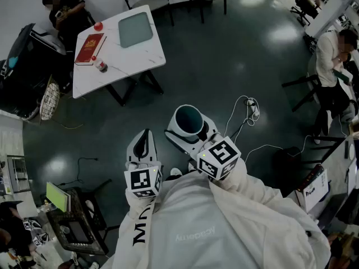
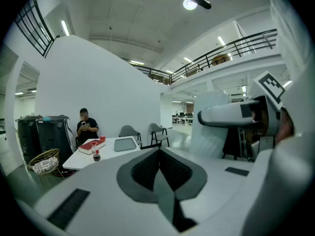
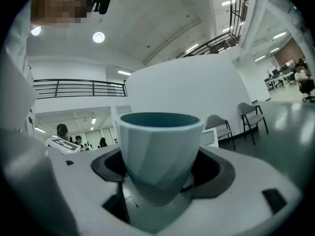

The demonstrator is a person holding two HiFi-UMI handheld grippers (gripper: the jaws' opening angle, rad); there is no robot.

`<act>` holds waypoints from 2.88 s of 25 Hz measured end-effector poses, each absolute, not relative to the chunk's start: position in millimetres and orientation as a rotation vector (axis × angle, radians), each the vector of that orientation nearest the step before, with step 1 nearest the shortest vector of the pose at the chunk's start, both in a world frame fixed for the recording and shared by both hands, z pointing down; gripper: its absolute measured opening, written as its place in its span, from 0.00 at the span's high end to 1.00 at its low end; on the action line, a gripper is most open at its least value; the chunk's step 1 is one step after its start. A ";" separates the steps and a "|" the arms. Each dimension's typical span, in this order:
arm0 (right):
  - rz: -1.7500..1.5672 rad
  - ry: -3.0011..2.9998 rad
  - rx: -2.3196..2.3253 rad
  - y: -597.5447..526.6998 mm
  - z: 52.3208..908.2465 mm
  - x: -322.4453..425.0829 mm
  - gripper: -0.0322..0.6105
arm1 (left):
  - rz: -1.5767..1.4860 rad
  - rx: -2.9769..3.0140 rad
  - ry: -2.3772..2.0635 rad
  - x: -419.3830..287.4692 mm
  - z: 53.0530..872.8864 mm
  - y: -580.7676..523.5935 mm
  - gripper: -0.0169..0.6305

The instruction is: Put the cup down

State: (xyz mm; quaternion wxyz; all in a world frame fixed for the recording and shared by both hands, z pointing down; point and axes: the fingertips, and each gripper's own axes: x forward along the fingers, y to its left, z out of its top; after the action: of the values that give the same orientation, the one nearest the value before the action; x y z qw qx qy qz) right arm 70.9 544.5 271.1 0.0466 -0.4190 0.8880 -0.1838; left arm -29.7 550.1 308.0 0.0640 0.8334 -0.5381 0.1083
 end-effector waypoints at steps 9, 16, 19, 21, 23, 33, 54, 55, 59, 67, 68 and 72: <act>-0.556 2.721 -1.275 541.8 273.3 75.4 0.36 | 0.330 2.525 -1.631 -23.9 307.8 547.5 0.96; -0.548 2.745 -1.325 538.3 281.2 81.9 0.36 | 0.341 2.535 -1.612 -15.6 309.2 543.9 0.96; -0.543 2.741 -1.338 532.4 282.7 84.1 0.36 | 0.347 2.532 -1.623 -16.2 309.4 539.2 0.96; -0.555 2.731 -1.338 528.1 283.6 87.0 0.36 | 0.347 2.533 -1.629 -14.7 308.9 535.8 0.96; -0.556 2.728 -1.338 525.2 283.9 90.4 0.36 | 0.343 2.537 -1.633 -11.6 307.1 533.6 0.96; -0.532 2.739 -1.304 510.8 281.9 99.3 0.36 | 0.334 2.569 -1.637 0.6 301.3 520.0 0.96; -0.542 2.736 -1.353 369.7 309.2 67.9 0.36 | 0.302 2.610 -1.569 -26.0 327.2 369.1 0.96; -0.543 2.735 -1.353 360.2 308.8 64.3 0.36 | 0.307 2.607 -1.568 -30.0 327.4 359.7 0.96; -0.554 2.742 -1.348 321.0 307.4 48.0 0.36 | 0.308 2.592 -1.572 -46.8 325.2 319.5 0.96; -0.600 2.795 -1.342 255.8 313.1 12.9 0.36 | 0.299 2.554 -1.556 -76.4 328.3 248.7 0.96; -0.598 2.797 -1.345 247.7 312.6 9.3 0.36 | 0.297 2.554 -1.554 -79.9 327.9 240.1 0.96; -0.607 2.793 -1.361 216.0 313.1 1.1 0.36 | 0.293 2.554 -1.547 -88.5 327.3 206.3 0.96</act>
State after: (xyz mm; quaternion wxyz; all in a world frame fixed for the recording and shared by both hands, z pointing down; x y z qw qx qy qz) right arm 1.1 216.0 313.1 -0.0121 -0.4300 0.8822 -0.1916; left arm -88.5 206.3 327.3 0.0705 0.8492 -0.5142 0.0974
